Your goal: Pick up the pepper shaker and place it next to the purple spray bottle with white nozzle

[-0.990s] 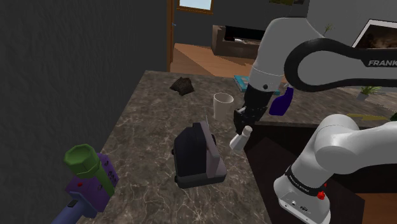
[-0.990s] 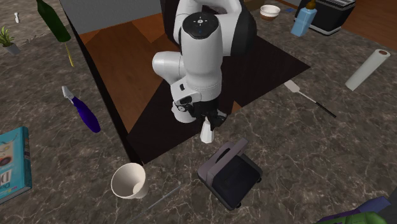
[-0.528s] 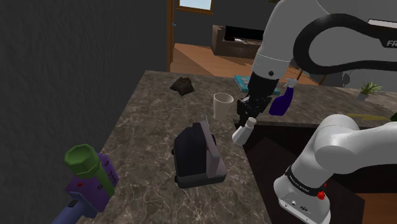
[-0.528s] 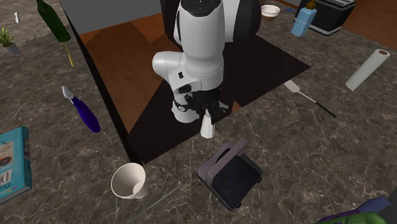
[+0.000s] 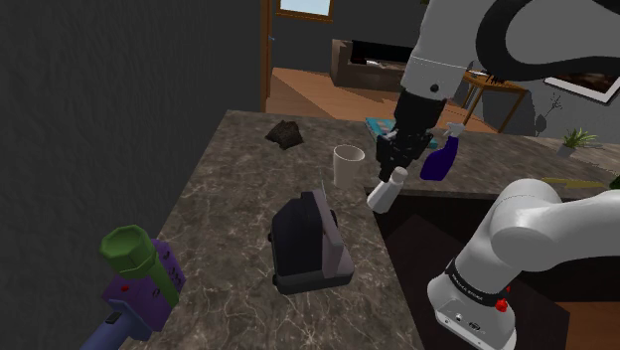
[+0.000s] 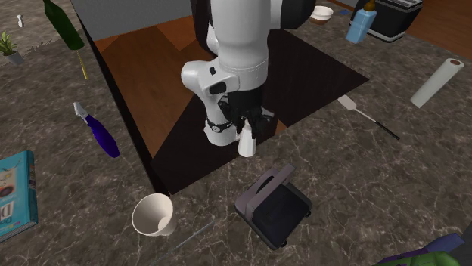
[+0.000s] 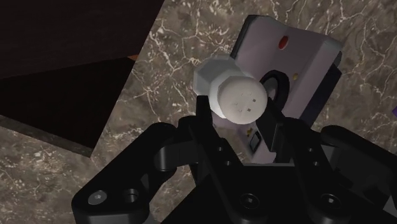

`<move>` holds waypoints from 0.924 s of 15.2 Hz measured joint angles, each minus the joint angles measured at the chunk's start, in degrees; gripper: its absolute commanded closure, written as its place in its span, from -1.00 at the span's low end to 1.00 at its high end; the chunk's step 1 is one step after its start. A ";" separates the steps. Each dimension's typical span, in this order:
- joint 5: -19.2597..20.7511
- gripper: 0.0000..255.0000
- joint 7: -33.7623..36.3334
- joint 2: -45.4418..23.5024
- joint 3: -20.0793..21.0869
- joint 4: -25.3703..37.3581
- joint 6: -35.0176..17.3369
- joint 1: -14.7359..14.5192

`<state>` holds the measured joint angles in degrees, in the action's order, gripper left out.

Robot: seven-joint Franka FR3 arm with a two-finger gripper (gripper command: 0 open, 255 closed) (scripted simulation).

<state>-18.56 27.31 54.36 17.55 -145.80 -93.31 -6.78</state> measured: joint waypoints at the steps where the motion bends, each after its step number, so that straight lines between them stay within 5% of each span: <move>1: 0.12 1.00 0.13 -0.13 -0.11 0.76 0.62 0.04; 14: 2.04 1.00 1.27 -3.14 -1.99 12.23 9.05 0.94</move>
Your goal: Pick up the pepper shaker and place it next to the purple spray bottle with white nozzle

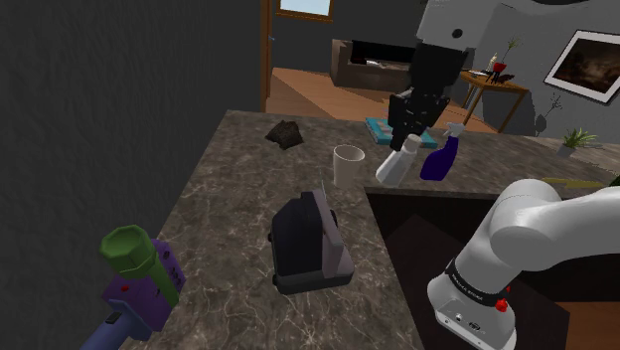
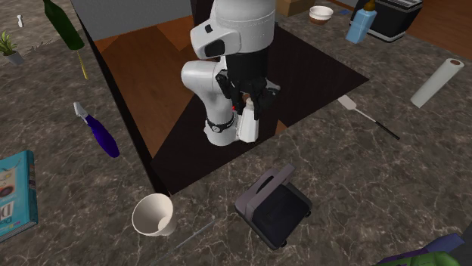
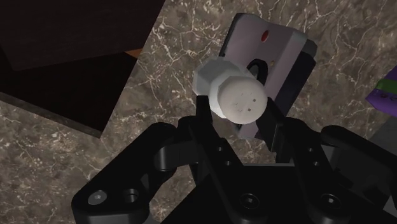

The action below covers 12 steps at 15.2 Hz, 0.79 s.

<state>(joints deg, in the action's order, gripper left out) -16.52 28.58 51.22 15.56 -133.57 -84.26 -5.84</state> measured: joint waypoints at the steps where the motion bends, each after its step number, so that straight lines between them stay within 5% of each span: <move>1: 0.21 1.00 -0.01 -0.37 -0.22 1.02 0.66 0.10; 12: 1.36 1.00 1.12 -4.30 -1.30 12.00 7.71 0.70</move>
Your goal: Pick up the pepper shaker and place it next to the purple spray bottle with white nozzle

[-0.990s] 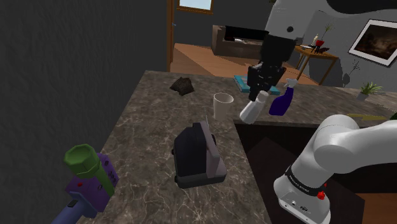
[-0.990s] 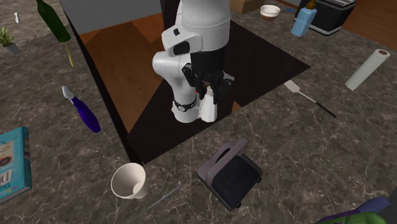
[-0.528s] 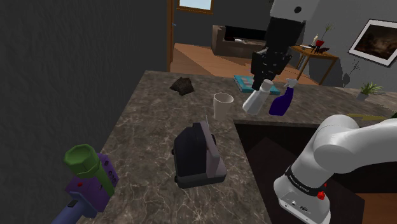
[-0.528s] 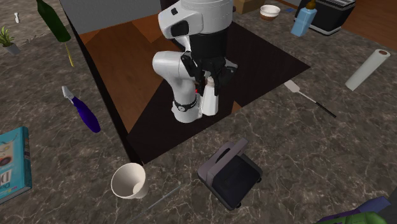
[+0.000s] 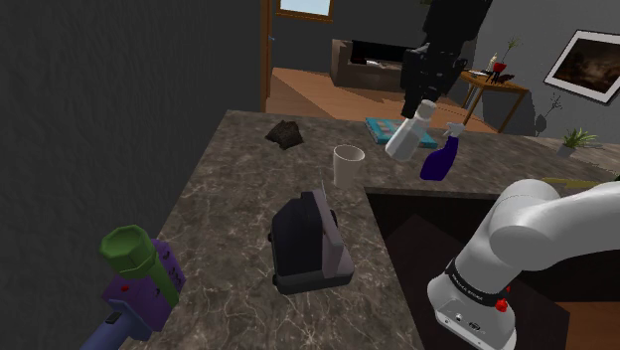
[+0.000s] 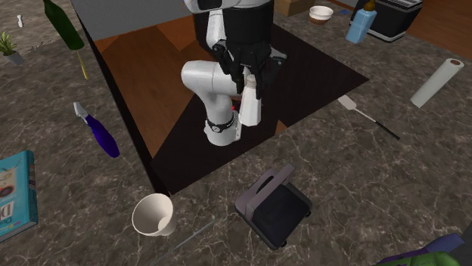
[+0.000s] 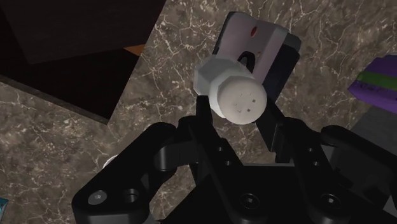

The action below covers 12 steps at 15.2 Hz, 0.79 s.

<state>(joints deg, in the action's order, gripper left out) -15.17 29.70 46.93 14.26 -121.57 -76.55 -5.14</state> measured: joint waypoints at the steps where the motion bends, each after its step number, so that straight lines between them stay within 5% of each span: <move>1: 0.48 1.00 -0.66 0.11 -0.72 -0.02 0.25 0.09; 12: 10.41 1.00 -14.92 -2.57 -14.01 0.73 0.43 2.70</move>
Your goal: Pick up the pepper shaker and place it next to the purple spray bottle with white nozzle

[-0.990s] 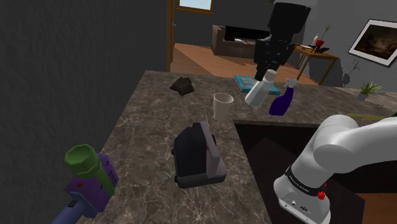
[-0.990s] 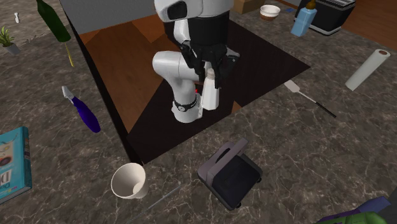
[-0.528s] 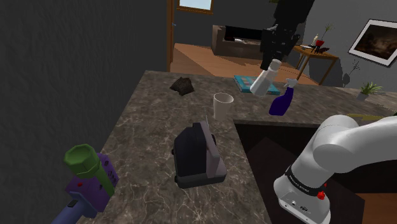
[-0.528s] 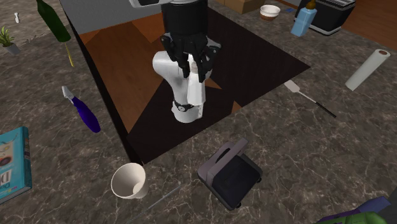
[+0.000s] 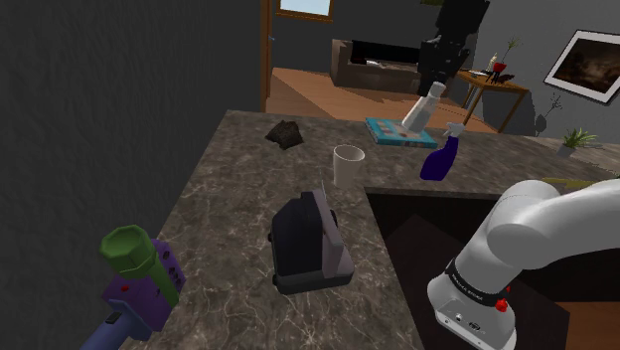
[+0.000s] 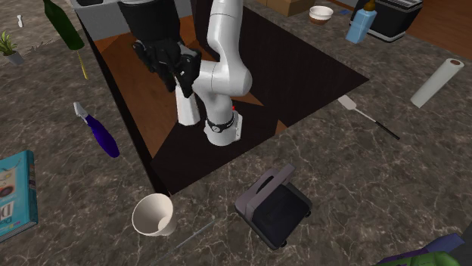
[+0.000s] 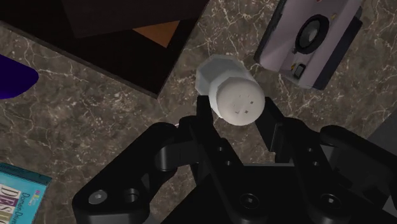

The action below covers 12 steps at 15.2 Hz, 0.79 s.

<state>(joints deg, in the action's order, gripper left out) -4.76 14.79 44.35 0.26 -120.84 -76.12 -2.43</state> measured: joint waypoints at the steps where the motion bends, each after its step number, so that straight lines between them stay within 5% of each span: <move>1: 0.68 1.00 -1.06 -0.89 -0.92 0.41 -0.41 0.19; 12: 8.44 1.00 -16.55 -11.63 -14.70 8.93 -2.38 2.46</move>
<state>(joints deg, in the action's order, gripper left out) 3.68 -1.76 32.72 -14.45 -111.91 -78.50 0.02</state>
